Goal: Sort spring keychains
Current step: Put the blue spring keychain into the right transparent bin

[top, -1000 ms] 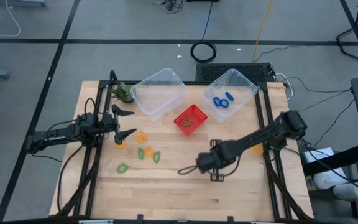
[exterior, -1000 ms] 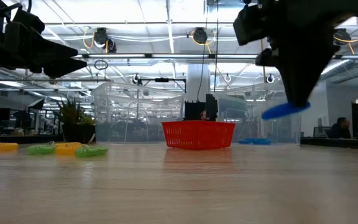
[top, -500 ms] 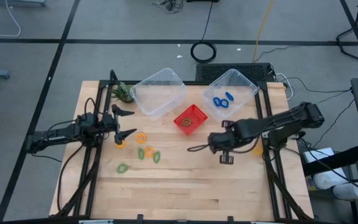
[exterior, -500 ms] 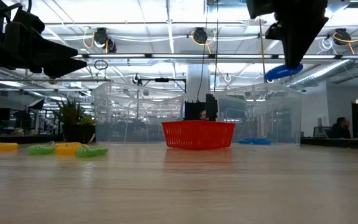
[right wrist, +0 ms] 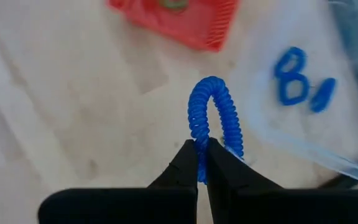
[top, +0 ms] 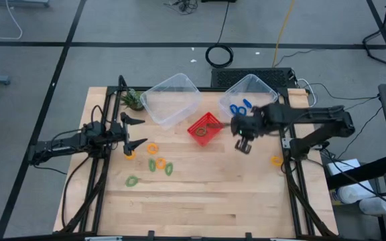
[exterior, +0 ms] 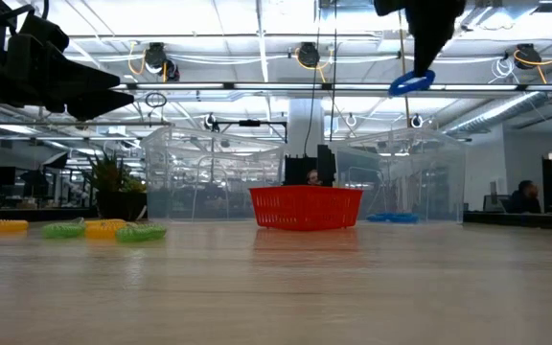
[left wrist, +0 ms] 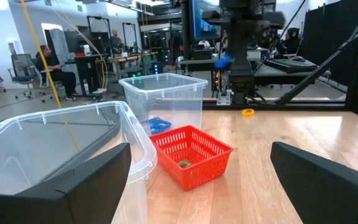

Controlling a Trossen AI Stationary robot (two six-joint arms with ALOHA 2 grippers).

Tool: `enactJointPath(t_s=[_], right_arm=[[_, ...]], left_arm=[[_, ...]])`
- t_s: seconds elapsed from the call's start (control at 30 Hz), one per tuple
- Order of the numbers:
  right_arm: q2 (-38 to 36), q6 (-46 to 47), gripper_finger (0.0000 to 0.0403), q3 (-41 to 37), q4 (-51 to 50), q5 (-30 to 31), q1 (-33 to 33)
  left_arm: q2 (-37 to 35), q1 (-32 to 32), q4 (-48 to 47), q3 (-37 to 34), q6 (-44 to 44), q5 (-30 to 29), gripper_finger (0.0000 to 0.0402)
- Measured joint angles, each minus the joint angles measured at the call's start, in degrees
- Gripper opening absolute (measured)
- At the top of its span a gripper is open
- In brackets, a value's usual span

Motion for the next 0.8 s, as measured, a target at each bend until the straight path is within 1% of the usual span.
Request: enactJointPath(t_s=[0.37,0.53,0.67,0.8], right_arm=[[0.06,-0.28,0.0,3.36,-0.62,-0.08,-16.03],[0.06,-3.46,0.0,4.54,-0.37,-0.1,-23.05],[0.24,-6.22,0.0,6.09,-0.41,-0.22,-27.32],[2.57,-7.68,0.0,9.68,-2.59,-0.32,-30.41]], left_arm=[[0.0,-0.02,0.02,0.02,0.0,0.0,0.0395],[0.0,-0.01,0.01,0.02,0.0,0.0,0.0395],[0.0,-0.01,0.02,0.02,0.0,0.0,0.0395],[-0.01,-0.01,0.01,0.02,0.0,0.0,0.0395]])
